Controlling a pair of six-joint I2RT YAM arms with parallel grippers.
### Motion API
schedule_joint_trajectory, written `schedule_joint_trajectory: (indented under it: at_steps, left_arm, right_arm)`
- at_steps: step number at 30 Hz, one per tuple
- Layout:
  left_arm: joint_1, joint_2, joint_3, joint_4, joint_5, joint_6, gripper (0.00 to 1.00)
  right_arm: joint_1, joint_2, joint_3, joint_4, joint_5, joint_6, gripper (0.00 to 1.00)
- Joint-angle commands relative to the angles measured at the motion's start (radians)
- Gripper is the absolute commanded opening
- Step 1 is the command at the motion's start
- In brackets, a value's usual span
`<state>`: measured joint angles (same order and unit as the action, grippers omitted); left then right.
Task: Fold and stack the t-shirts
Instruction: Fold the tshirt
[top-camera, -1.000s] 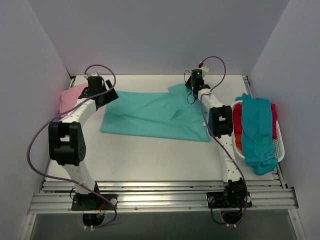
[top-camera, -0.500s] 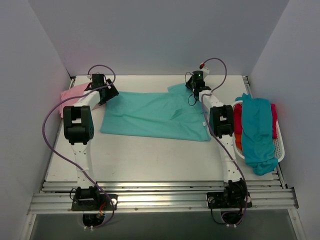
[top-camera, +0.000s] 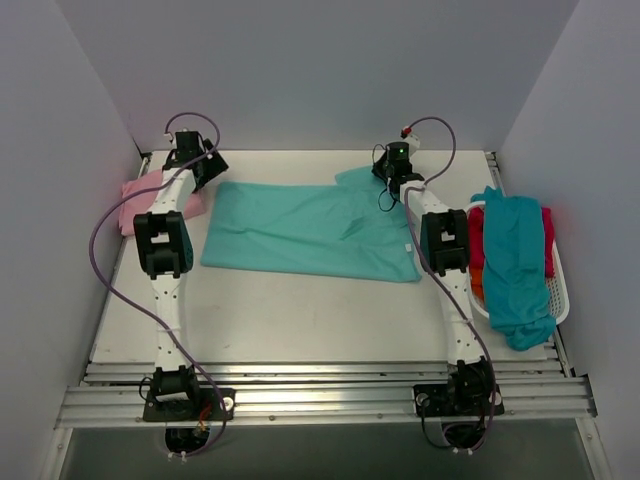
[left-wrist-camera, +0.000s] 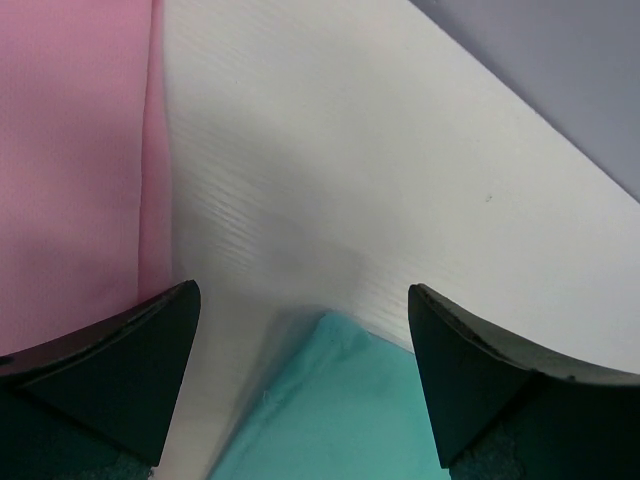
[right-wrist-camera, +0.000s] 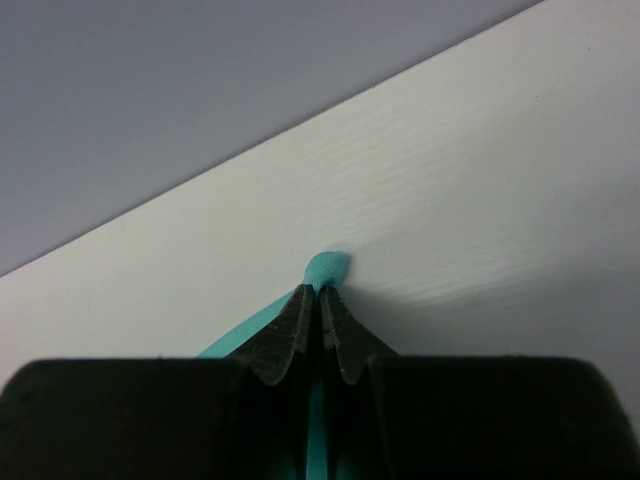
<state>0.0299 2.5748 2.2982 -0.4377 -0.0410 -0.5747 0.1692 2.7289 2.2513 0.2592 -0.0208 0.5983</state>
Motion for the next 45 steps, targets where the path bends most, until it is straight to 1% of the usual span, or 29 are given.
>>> schedule_joint_trajectory:
  at_steps: [1,6,7,10,14,15,18,19,21,25,26,28,29,31,32,34,35,36,38,45]
  left_arm:
    - [-0.011,0.057,0.102,-0.108,0.016,-0.014,0.94]
    - [-0.019,0.051,0.061,-0.081,0.041,-0.034,0.94]
    - [-0.053,0.050,0.055,-0.079,0.041,-0.034,0.94]
    - [-0.062,0.030,0.034,-0.081,0.041,-0.033,0.95]
    - [-0.067,-0.021,-0.061,-0.042,0.041,-0.037,1.00]
    - [-0.068,-0.024,-0.071,-0.038,0.041,-0.037,0.94]
    - [-0.067,-0.031,-0.082,-0.038,0.041,-0.037,0.90]
    - [-0.068,-0.030,-0.082,-0.039,0.041,-0.036,0.86]
    - [-0.067,-0.028,-0.080,-0.042,0.041,-0.036,0.82]
    - [-0.067,-0.024,-0.066,-0.052,0.041,-0.039,0.68]
    - [-0.067,-0.021,-0.065,-0.053,0.038,-0.039,0.61]
    - [-0.065,-0.016,-0.053,-0.061,0.035,-0.039,0.52]
    - [-0.065,-0.012,-0.046,-0.064,0.033,-0.039,0.44]
    - [-0.065,-0.005,-0.030,-0.070,0.030,-0.037,0.39]
    - [-0.065,-0.002,-0.025,-0.072,0.029,-0.036,0.31]
    - [-0.062,0.007,-0.011,-0.075,0.024,-0.030,0.20]
    - [-0.059,0.011,0.007,-0.079,0.023,-0.028,0.09]
    - [-0.058,0.016,0.018,-0.087,0.023,-0.027,0.06]
    - [-0.055,0.024,0.044,-0.096,0.024,-0.019,0.02]
    - [-0.053,-0.037,0.035,-0.084,0.018,0.016,0.02]
  right_arm:
    - [-0.010,-0.026,-0.036,-0.092,-0.022,0.000,0.00]
    - [-0.017,-0.037,-0.059,-0.077,-0.028,0.009,0.00]
    - [-0.019,-0.037,-0.062,-0.075,-0.028,0.009,0.00]
    - [-0.020,-0.037,-0.071,-0.072,-0.027,0.012,0.00]
    - [-0.022,-0.038,-0.085,-0.063,-0.033,0.020,0.00]
    - [-0.022,-0.040,-0.088,-0.060,-0.036,0.021,0.00]
    - [-0.022,-0.041,-0.096,-0.057,-0.039,0.026,0.00]
    - [-0.022,-0.044,-0.101,-0.055,-0.039,0.028,0.00]
    - [-0.022,-0.047,-0.105,-0.052,-0.039,0.026,0.00]
    - [-0.023,-0.054,-0.113,-0.048,-0.041,0.026,0.00]
    - [-0.022,-0.054,-0.113,-0.048,-0.041,0.026,0.00]
    - [-0.022,-0.055,-0.113,-0.048,-0.039,0.024,0.00]
    - [-0.022,-0.055,-0.113,-0.048,-0.039,0.024,0.00]
    - [-0.022,-0.057,-0.114,-0.048,-0.039,0.023,0.00]
    - [-0.022,-0.058,-0.114,-0.048,-0.041,0.023,0.00]
    - [-0.022,-0.066,-0.121,-0.043,-0.039,0.018,0.00]
    - [-0.022,-0.069,-0.121,-0.040,-0.039,0.017,0.00]
    - [-0.022,-0.077,-0.122,-0.040,-0.039,0.015,0.00]
    - [-0.022,-0.087,-0.122,-0.041,-0.039,0.011,0.00]
    - [-0.016,-0.179,-0.162,-0.032,-0.031,0.001,0.00]
